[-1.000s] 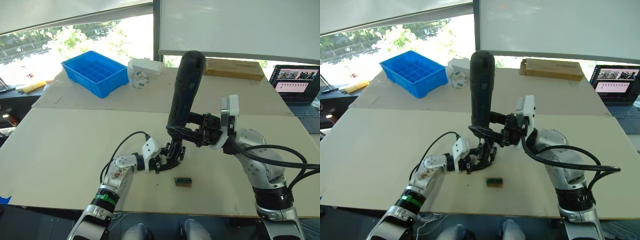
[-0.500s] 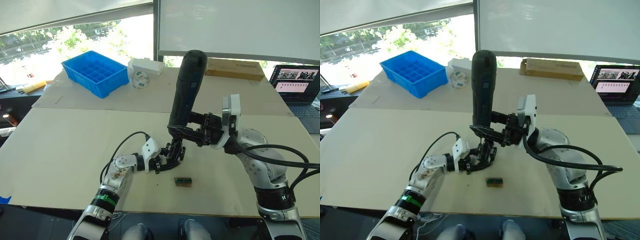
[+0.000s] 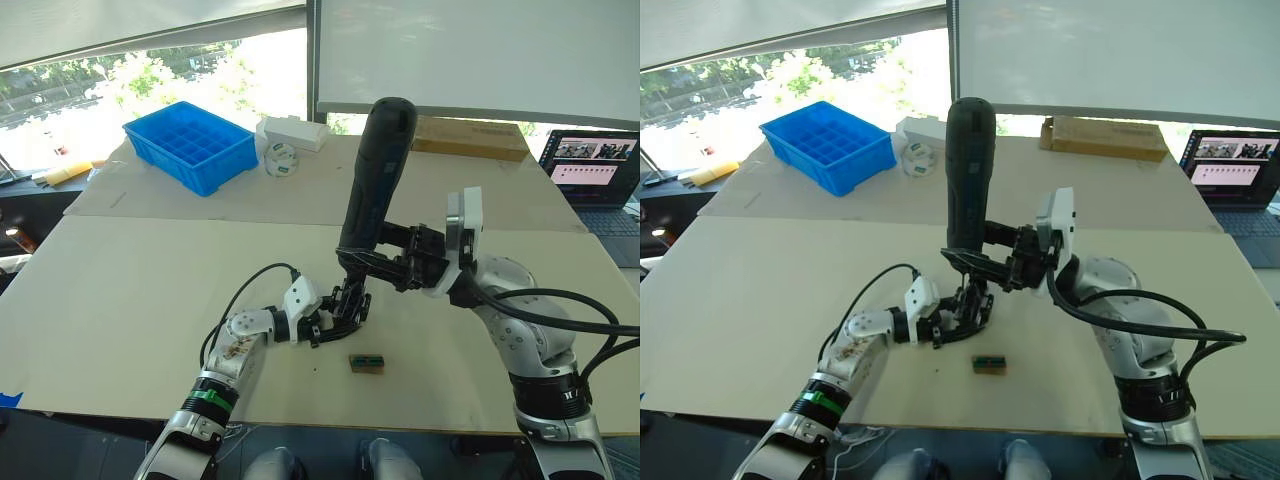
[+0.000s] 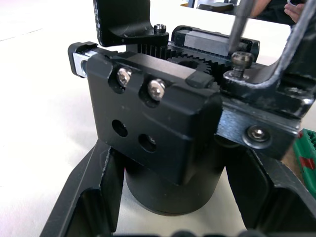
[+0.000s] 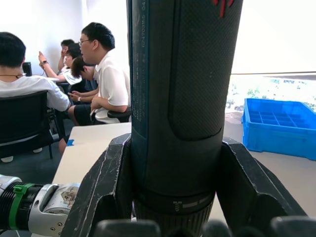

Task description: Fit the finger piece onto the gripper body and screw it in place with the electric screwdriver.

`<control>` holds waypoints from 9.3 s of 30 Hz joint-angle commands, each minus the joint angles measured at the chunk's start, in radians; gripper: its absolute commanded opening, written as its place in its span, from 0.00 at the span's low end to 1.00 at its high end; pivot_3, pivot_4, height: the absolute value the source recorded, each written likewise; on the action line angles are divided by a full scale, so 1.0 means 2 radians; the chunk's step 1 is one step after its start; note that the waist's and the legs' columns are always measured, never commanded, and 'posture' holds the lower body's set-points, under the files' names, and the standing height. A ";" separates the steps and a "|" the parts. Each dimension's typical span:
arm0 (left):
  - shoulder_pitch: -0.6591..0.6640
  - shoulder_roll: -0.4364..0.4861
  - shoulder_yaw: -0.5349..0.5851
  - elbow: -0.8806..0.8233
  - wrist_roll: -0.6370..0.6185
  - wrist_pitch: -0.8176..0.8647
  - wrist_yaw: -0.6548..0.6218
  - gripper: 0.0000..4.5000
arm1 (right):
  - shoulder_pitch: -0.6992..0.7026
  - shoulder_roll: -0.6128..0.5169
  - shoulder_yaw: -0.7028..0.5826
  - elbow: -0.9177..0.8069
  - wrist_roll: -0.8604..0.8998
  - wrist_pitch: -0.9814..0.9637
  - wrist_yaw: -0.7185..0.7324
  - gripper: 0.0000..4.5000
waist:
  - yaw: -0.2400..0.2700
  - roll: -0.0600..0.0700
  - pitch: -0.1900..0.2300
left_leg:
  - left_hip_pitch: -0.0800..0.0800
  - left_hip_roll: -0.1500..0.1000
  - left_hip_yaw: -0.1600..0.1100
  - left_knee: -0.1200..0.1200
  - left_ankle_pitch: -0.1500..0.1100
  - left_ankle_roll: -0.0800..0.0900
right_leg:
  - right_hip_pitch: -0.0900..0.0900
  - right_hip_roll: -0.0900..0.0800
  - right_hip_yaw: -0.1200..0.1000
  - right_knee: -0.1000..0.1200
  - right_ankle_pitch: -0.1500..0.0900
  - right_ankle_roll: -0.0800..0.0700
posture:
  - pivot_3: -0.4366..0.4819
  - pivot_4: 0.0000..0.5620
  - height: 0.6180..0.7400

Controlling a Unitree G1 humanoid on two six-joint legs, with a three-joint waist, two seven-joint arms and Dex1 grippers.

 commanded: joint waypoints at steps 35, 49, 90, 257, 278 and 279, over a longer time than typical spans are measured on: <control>0.015 -0.001 -0.010 0.002 0.000 0.008 -0.007 0.54 | -0.004 0.004 -0.020 -0.023 0.025 0.006 0.007 0.43 | 0.000 0.000 0.000 | 0.000 0.000 0.000 0.000 0.000 0.000 | 0.000 0.000 0.000 0.000 0.000 0.000 | 0.48 0.27 1.00; 0.014 0.000 -0.010 0.003 0.001 0.009 -0.008 0.54 | 0.002 0.004 -0.013 -0.025 0.031 0.004 0.006 0.43 | 0.000 0.000 0.000 | 0.000 0.000 0.000 0.000 0.000 0.000 | 0.000 0.000 0.000 0.000 0.000 0.000 | 0.48 0.27 1.00; 0.015 -0.003 -0.012 0.004 0.000 0.009 -0.008 0.54 | 0.002 -0.001 -0.027 -0.016 0.044 0.002 0.004 0.43 | 0.000 0.000 0.000 | 0.000 0.000 0.000 0.000 0.000 0.000 | 0.000 -0.001 0.000 0.000 0.000 0.000 | 0.48 0.27 1.00; 0.040 0.058 0.033 -0.034 -0.015 0.020 0.013 1.00 | -0.020 -0.166 -0.190 -0.137 0.227 0.102 -0.060 0.43 | 0.001 -0.001 -0.009 | -0.001 0.000 -0.005 -0.002 -0.001 0.002 | 0.000 -0.006 -0.001 -0.002 0.000 -0.001 | 0.48 0.27 1.00; 0.082 0.305 0.193 0.031 -0.157 -0.034 -0.295 1.00 | 0.415 -0.142 -0.506 -0.143 0.075 -0.005 0.075 0.43 | 0.014 0.001 -0.001 | -0.003 0.000 -0.005 -0.001 -0.001 0.001 | -0.001 -0.003 -0.001 -0.002 -0.002 0.003 | 0.48 0.27 1.00; 0.080 0.307 0.192 0.030 -0.162 -0.027 -0.297 1.00 | 0.416 -0.140 -0.505 -0.146 0.077 -0.007 0.071 0.43 | 0.013 0.001 -0.001 | -0.003 0.000 -0.005 -0.001 -0.001 0.001 | -0.001 -0.003 0.000 -0.002 -0.003 0.005 | 0.48 0.27 1.00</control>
